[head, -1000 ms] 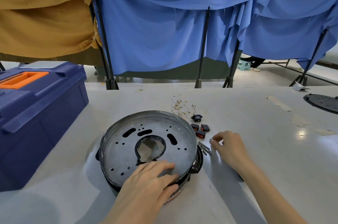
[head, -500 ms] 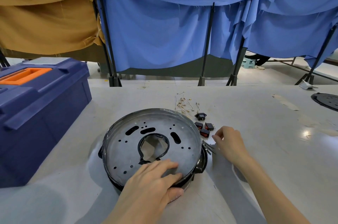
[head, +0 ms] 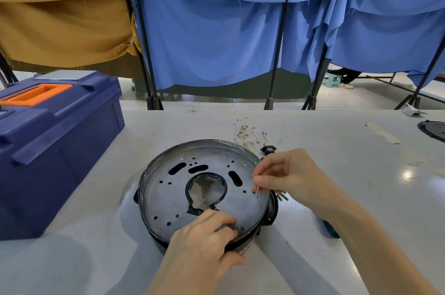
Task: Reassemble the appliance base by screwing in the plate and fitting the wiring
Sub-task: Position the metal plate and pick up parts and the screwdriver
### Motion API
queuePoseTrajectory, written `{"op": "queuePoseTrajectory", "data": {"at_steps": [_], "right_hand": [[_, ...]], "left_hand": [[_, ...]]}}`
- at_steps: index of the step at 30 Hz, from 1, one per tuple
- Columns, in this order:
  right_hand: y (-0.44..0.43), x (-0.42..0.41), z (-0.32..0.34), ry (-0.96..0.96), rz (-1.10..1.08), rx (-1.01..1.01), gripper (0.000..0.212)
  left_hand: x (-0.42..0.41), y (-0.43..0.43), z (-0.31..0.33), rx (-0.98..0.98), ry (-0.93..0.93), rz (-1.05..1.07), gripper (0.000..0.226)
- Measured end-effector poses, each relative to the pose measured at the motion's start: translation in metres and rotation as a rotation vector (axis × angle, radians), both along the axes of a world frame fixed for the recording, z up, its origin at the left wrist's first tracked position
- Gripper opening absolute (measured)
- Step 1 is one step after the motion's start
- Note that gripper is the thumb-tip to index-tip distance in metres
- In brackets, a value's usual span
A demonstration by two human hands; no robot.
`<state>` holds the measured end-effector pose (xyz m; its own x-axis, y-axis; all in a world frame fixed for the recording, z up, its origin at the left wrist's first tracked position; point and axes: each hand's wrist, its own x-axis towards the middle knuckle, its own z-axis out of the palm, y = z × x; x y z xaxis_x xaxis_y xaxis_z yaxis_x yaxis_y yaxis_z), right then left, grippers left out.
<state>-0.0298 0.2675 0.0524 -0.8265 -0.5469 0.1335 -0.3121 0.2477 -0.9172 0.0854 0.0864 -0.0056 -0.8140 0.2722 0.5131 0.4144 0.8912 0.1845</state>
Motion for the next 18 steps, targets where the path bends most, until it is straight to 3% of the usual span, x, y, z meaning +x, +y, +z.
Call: {"op": "queuePoseTrajectory", "data": {"at_steps": [3, 9, 12, 18], "right_hand": [[-0.004, 0.002, 0.0, 0.069, 0.036, 0.149, 0.011], [-0.001, 0.003, 0.005, 0.104, 0.102, 0.215, 0.013], [-0.005, 0.007, 0.005, 0.154, 0.133, 0.269, 0.009], [-0.016, 0.015, -0.001, 0.185, 0.071, 0.291, 0.012]], "left_hand": [[-0.001, 0.0, 0.001, -0.043, 0.061, 0.007, 0.032], [0.004, 0.008, 0.003, -0.095, 0.158, 0.071, 0.029], [0.006, 0.012, 0.004, -0.116, 0.171, 0.082, 0.016], [0.004, 0.012, 0.0, -0.105, 0.183, 0.102, 0.02]]}}
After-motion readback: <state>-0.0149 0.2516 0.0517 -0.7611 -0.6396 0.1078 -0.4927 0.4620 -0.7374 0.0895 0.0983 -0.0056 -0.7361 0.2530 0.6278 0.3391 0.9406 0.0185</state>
